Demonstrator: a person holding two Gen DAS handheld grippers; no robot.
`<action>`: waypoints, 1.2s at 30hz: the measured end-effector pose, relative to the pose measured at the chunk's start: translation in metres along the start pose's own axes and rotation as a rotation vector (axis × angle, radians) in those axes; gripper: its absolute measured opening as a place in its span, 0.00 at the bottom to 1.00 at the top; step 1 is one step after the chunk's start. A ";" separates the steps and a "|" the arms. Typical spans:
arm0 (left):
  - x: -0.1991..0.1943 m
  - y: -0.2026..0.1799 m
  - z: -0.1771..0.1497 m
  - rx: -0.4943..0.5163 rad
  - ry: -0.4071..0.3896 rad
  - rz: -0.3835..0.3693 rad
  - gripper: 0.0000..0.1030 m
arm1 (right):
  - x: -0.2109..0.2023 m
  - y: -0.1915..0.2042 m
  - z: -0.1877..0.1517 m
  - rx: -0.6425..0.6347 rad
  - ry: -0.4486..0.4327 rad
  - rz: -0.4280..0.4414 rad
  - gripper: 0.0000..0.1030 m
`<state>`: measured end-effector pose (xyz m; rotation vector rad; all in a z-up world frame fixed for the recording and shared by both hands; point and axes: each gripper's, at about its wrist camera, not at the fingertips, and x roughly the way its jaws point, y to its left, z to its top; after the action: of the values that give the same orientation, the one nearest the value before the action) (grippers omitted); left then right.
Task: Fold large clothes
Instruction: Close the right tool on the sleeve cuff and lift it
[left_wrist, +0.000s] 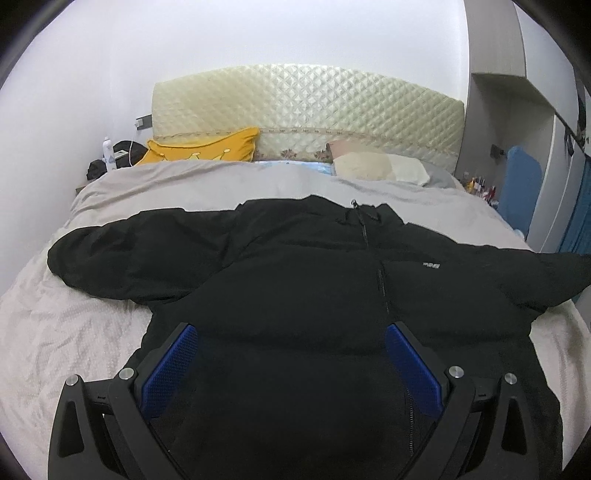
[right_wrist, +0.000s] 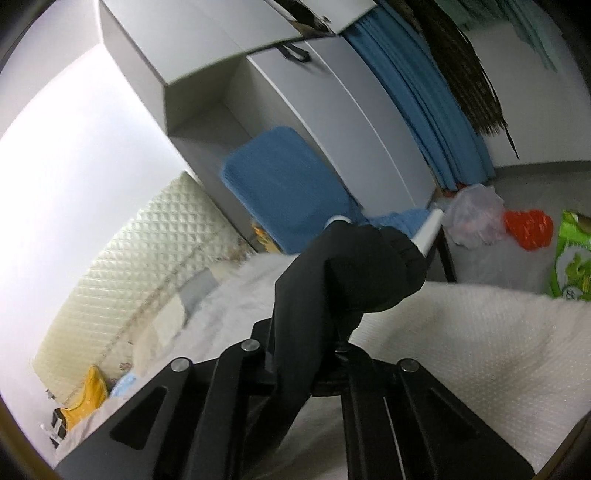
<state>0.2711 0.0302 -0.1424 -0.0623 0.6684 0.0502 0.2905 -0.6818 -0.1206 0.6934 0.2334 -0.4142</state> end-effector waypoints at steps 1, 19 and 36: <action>-0.002 0.001 0.000 0.000 -0.004 -0.004 1.00 | -0.008 0.011 0.005 -0.018 -0.005 0.007 0.08; -0.066 0.008 -0.001 0.054 -0.075 -0.028 1.00 | -0.153 0.272 -0.003 -0.449 -0.088 0.190 0.08; -0.074 0.045 0.000 0.062 -0.092 0.020 1.00 | -0.172 0.449 -0.174 -0.638 0.078 0.545 0.08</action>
<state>0.2103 0.0733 -0.0982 0.0061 0.5782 0.0518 0.3232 -0.2061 0.0640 0.1243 0.2234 0.2132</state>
